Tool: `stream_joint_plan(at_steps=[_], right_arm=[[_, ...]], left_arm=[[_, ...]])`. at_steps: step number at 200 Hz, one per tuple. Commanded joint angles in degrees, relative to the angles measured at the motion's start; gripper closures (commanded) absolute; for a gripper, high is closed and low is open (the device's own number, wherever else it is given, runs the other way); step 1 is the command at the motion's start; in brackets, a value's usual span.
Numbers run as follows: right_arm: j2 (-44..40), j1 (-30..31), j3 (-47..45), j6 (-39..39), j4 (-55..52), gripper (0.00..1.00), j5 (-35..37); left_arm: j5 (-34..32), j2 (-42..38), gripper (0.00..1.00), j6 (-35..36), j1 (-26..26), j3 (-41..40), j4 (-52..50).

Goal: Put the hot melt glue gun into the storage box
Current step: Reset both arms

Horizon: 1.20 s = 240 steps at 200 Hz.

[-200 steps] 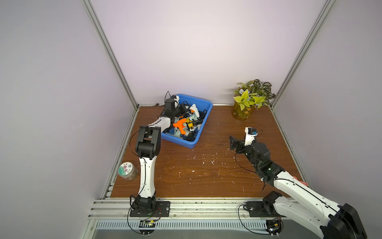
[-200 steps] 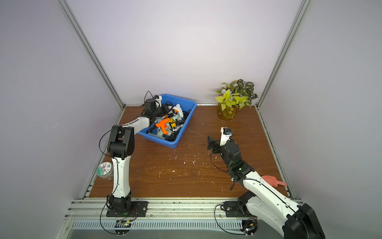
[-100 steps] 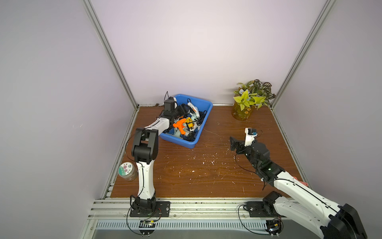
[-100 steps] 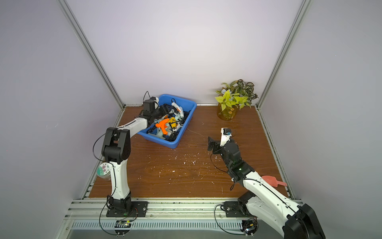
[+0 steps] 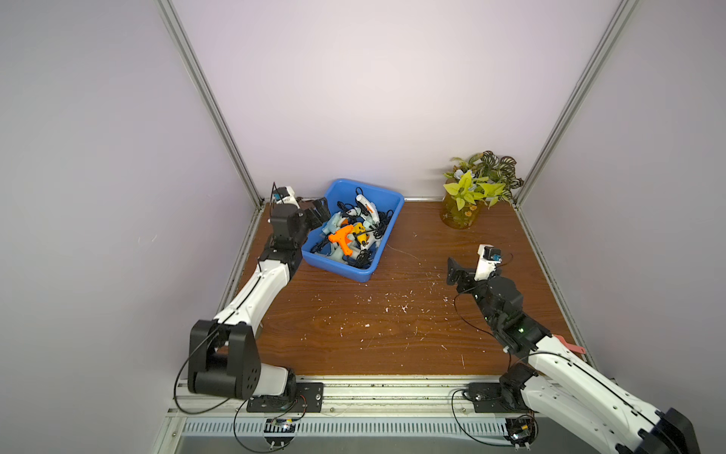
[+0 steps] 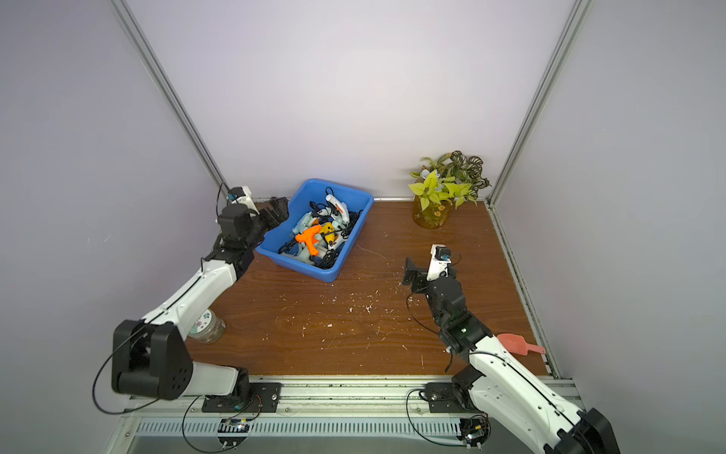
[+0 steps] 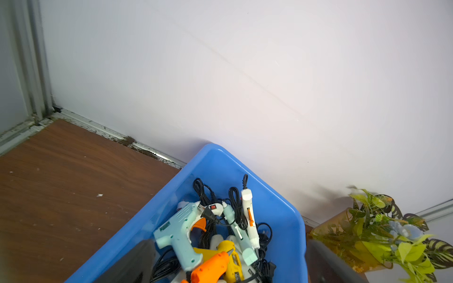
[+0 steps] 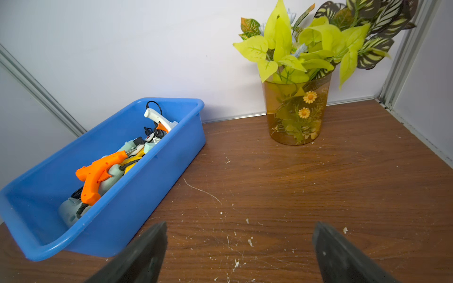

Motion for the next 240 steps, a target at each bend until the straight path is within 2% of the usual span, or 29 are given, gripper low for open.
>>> stream_joint_plan(at_steps=[1,57,86,104,136,160,185,200,216,240], right_arm=[[-3.2,0.0,-3.7,-3.1,5.3,0.0,3.6],[-10.5,-0.1,-9.9,-5.3,6.1,0.0,8.0],[-12.4,-0.2,-12.7,-7.0,7.6,0.01,9.2],[-13.3,-0.2,-15.3,-7.8,9.9,0.0,10.7],[-14.3,-0.4,-19.5,-10.8,15.1,0.01,15.1],[-15.0,-1.3,-21.4,-13.5,18.1,0.0,17.4],[-14.8,-3.4,-22.6,-17.1,20.9,0.01,16.8],[-13.6,-5.7,-23.1,-18.4,22.5,0.01,15.2],[-11.6,-8.8,-24.1,-19.0,25.1,0.0,12.5],[-7.5,-12.0,-25.9,-20.4,32.6,0.01,8.9]], left_arm=[[-2.7,-6.6,0.0,2.7,0.3,-8.4,4.3],[-2.9,-25.0,0.0,4.0,-0.3,-31.6,10.8],[-5.3,-33.2,0.0,5.9,-1.2,-38.3,9.0],[-5.9,-36.2,0.0,9.5,-1.8,-41.3,8.6],[-4.5,-37.0,0.0,20.8,-3.4,-47.4,13.9],[-1.3,-38.5,0.0,25.4,-3.5,-48.3,15.9],[-2.1,-41.1,0.0,31.4,-3.6,-50.2,18.1],[-5.2,-41.4,0.0,34.8,-3.6,-53.1,22.5],[-7.6,-40.1,0.0,36.1,-3.1,-55.9,27.9],[-6.0,-35.0,0.0,36.9,-1.0,-57.8,33.7]])
